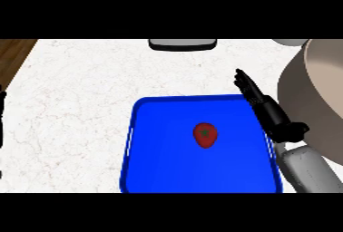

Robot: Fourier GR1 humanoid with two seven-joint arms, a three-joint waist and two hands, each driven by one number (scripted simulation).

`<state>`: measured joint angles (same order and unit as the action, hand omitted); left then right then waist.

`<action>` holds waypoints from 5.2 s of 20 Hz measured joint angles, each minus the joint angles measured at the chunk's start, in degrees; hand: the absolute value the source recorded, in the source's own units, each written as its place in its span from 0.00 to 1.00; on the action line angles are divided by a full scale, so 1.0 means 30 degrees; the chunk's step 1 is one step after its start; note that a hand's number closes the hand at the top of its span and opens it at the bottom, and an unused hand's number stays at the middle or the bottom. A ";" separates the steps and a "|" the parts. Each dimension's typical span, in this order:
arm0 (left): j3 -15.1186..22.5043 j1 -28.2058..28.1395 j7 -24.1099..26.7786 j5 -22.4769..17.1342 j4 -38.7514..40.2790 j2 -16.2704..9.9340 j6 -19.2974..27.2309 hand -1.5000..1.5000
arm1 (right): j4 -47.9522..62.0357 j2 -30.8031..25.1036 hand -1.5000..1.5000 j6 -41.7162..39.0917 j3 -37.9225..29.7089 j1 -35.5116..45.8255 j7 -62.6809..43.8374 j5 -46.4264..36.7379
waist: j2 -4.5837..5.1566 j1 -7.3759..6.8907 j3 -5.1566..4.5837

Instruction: Pick the tomato from the tray and place it in the pot

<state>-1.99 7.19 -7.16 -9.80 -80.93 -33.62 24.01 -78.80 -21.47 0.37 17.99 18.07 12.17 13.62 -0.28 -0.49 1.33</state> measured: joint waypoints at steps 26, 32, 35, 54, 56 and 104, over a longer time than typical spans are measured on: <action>0.2602 -0.2704 0.0647 0.1113 -0.1581 0.1807 -0.3425 0.50 | -0.7793 -0.5635 0.00 0.0285 0.1720 0.0233 -1.0735 -0.9025 | 0.0060 0.0024 -0.0482; 0.2429 -0.2614 0.0355 0.1033 -0.1996 0.1754 -0.3740 0.50 | -0.6836 -0.4638 0.00 -0.4027 0.3714 0.3943 -1.5765 -0.8724 | 0.0103 -0.0347 -0.0499; 0.2634 -0.2655 0.0459 0.1321 -0.1899 0.2040 -0.3598 0.50 | -0.5718 -0.3888 0.00 -0.6319 0.4636 0.5455 -1.7914 -0.8097 | 0.0131 -0.0430 -0.0503; 0.1530 -0.2943 0.0357 0.1864 -0.1993 0.2564 -0.4366 0.50 | -0.0141 0.1575 0.00 -1.0864 0.5996 0.8752 -2.1632 -0.7731 | 0.0091 -0.0014 -0.0455; 0.1251 -0.2907 0.0277 0.1839 -0.1966 0.2474 -0.4574 0.50 | 0.0490 0.1995 0.00 -1.1019 0.6057 0.8813 -2.1543 -0.8189 | 0.0093 -0.0010 -0.0452; -0.1942 -0.4444 0.0008 0.3913 -0.2691 0.4560 -0.6389 0.50 | -0.6772 -0.3300 1.00 -1.1940 0.4965 0.0002 -0.6868 -1.7002 | -0.0442 0.1894 -0.0355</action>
<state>-7.82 -6.14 -7.14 1.94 -89.00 -19.94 4.84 -99.11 -31.36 -35.45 32.88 18.07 -8.43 -37.38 -1.61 5.19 0.27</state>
